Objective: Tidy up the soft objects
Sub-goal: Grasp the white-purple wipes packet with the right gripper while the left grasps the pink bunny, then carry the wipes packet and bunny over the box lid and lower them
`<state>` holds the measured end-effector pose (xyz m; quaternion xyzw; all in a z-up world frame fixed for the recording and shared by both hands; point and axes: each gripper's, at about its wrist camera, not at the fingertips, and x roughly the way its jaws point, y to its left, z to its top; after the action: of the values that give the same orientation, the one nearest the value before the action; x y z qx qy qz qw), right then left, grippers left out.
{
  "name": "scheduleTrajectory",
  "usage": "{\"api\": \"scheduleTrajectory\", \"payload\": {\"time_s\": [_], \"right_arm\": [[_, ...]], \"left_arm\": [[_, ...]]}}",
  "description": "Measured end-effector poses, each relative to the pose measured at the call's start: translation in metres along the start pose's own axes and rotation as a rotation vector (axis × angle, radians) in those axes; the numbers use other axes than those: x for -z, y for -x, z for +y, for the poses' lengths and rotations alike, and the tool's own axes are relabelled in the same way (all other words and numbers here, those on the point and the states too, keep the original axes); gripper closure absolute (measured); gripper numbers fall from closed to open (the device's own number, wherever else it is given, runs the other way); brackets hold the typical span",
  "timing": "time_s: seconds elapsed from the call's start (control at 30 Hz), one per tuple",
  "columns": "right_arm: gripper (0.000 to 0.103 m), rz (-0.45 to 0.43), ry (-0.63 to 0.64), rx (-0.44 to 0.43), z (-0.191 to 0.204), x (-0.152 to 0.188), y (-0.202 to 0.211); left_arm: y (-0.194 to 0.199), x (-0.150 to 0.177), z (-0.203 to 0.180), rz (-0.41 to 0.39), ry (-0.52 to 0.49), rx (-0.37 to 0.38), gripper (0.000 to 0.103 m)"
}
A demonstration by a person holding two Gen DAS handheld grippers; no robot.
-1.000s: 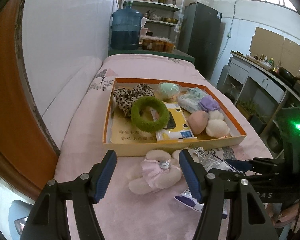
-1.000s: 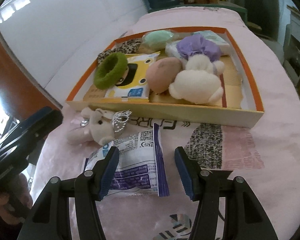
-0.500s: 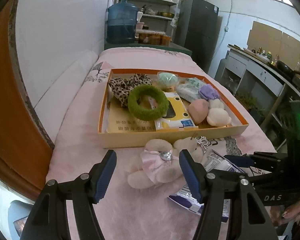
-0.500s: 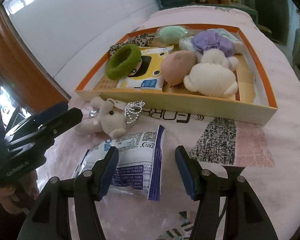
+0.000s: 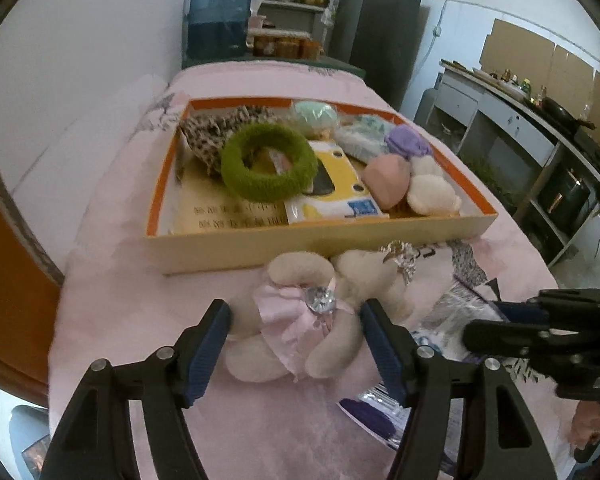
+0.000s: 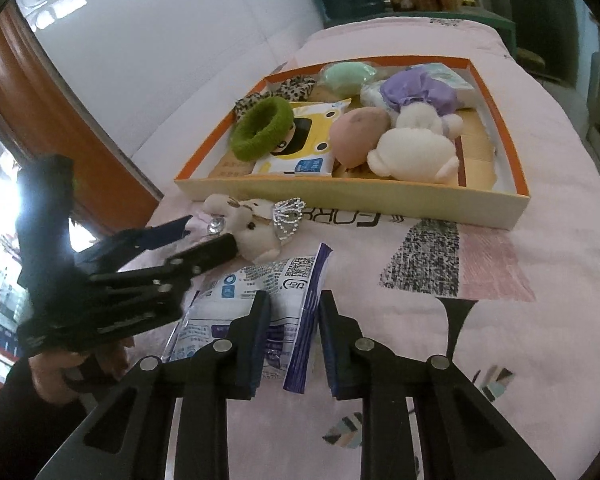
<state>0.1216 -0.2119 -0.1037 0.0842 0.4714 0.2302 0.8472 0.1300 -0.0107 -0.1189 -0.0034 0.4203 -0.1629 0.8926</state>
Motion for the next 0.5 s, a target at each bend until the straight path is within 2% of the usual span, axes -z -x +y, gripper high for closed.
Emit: {"api": "scheduleTrajectory", "payload": {"time_s": [0.07,0.13,0.27,0.3,0.33,0.37,0.5], "right_arm": [[0.079,-0.005,-0.005,-0.004,0.0,0.0,0.002],[0.079,-0.01,-0.008,-0.007,0.0,0.001,0.003],[0.08,-0.016,-0.011,-0.009,0.0,0.002,0.005],[0.08,-0.019,-0.011,-0.008,0.0,0.003,0.007],[0.08,-0.021,-0.011,-0.008,0.0,0.003,0.007],[0.081,-0.025,-0.01,-0.006,0.0,0.002,0.008],[0.083,-0.04,-0.007,-0.004,0.001,0.001,0.015]], "left_arm": [[-0.001,0.0,0.0,0.002,-0.002,-0.002,0.035],[0.0,0.0,0.0,0.002,0.002,-0.004,0.042],[0.005,0.003,-0.001,-0.016,-0.004,-0.02,0.06],[0.006,0.003,-0.002,-0.019,-0.009,-0.024,0.066],[0.009,0.004,-0.005,-0.029,-0.015,-0.025,0.077],[0.011,0.003,-0.006,-0.035,-0.016,-0.008,0.078],[0.014,0.004,-0.011,-0.038,-0.012,-0.014,0.079]]}}
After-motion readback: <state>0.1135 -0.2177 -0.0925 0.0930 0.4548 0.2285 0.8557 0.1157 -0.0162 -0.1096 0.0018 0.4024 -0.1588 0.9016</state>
